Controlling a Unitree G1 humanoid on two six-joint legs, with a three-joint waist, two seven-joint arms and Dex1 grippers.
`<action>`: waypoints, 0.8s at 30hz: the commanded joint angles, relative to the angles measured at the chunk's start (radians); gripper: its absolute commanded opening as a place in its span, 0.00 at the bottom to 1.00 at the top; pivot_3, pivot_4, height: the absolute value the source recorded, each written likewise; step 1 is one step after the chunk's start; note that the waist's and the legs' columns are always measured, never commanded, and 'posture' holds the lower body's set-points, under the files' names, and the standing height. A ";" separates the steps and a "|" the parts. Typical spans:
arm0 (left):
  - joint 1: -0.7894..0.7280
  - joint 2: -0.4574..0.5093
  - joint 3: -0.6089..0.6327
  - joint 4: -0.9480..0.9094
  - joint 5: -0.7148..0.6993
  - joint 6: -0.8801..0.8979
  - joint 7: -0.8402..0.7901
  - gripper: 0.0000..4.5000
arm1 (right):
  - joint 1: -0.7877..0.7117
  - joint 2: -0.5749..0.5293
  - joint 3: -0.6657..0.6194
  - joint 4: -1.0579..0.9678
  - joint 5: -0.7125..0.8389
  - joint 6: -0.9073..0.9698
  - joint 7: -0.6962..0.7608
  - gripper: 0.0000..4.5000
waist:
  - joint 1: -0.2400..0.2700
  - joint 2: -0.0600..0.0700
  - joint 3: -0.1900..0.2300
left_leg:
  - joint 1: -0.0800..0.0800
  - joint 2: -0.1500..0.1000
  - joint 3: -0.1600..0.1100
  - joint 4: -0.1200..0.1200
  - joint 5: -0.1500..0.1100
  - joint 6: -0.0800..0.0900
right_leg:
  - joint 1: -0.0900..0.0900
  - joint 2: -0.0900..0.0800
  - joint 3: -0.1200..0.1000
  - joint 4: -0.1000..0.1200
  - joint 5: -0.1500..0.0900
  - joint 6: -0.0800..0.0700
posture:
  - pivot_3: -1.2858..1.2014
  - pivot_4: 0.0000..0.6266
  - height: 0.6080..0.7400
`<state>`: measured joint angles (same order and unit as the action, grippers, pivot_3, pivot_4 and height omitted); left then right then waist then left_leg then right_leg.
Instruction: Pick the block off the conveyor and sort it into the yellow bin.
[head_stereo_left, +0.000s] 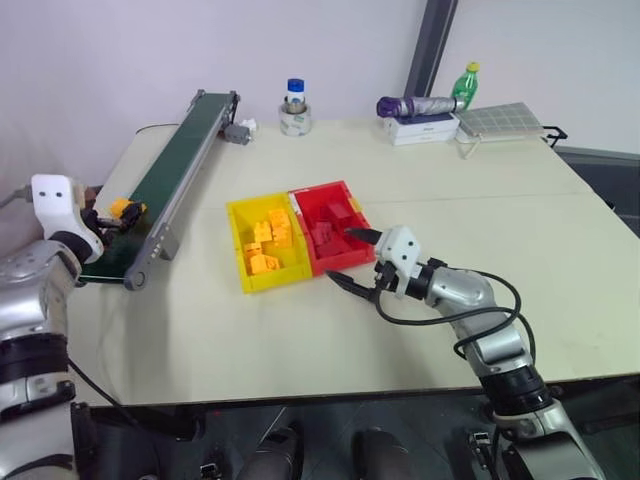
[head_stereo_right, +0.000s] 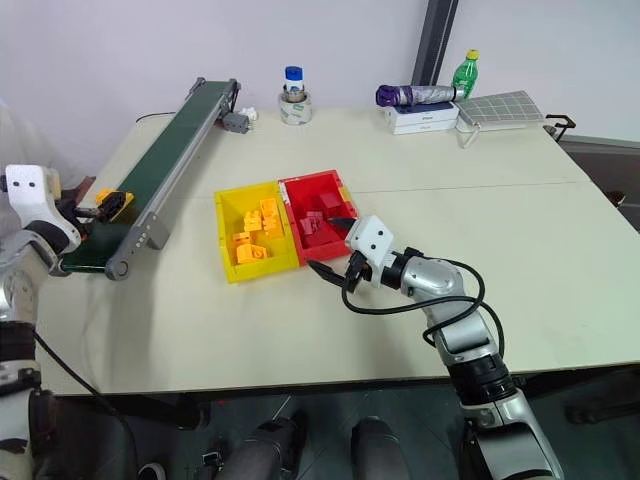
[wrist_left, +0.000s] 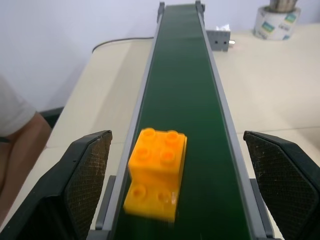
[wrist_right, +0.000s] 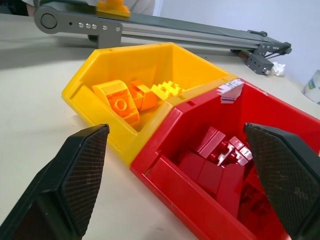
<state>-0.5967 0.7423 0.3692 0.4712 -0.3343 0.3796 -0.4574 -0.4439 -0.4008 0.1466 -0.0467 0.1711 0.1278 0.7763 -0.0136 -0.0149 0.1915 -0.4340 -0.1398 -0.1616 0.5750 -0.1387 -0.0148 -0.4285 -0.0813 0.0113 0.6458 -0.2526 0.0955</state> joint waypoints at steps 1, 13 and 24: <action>-0.035 0.030 -0.011 0.054 0.033 -0.034 -0.017 0.99 | 0.000 -0.003 -0.013 -0.055 0.008 -0.001 -0.008 1.00 | -0.001 0.000 0.000 | 0.000 0.000 0.000 0.000 0.000 0.000 | 0.000 0.000 0.000 0.000 0.000 0.000 | 0.52 0.24 1.00; -0.016 -0.008 0.038 -0.123 -0.069 0.055 -0.047 0.30 | -0.002 -0.014 -0.018 -0.048 0.011 -0.003 -0.009 1.00 | 0.000 0.000 0.000 | 0.000 0.000 0.000 0.000 0.000 0.000 | 0.000 0.000 0.000 0.000 0.000 0.001 | 0.52 0.24 1.00; 0.033 -0.278 -0.135 -0.556 -0.227 0.254 -0.025 0.30 | -0.016 -0.010 -0.016 -0.044 0.007 -0.003 -0.011 1.00 | 0.000 0.000 0.000 | 0.000 0.000 0.000 0.002 0.000 0.000 | 0.001 0.000 0.000 0.001 0.001 0.001 | 0.52 0.24 1.00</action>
<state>-0.5535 0.4677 0.2357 -0.0415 -0.5667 0.6434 -0.5085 -0.4476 -0.4109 0.1456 -0.0511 0.1712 0.1319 0.7713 -0.0139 -0.0152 0.1914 -0.4335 -0.1399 -0.1615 0.5771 -0.1382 -0.0148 -0.4272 -0.0814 0.0113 0.6472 -0.2519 0.0962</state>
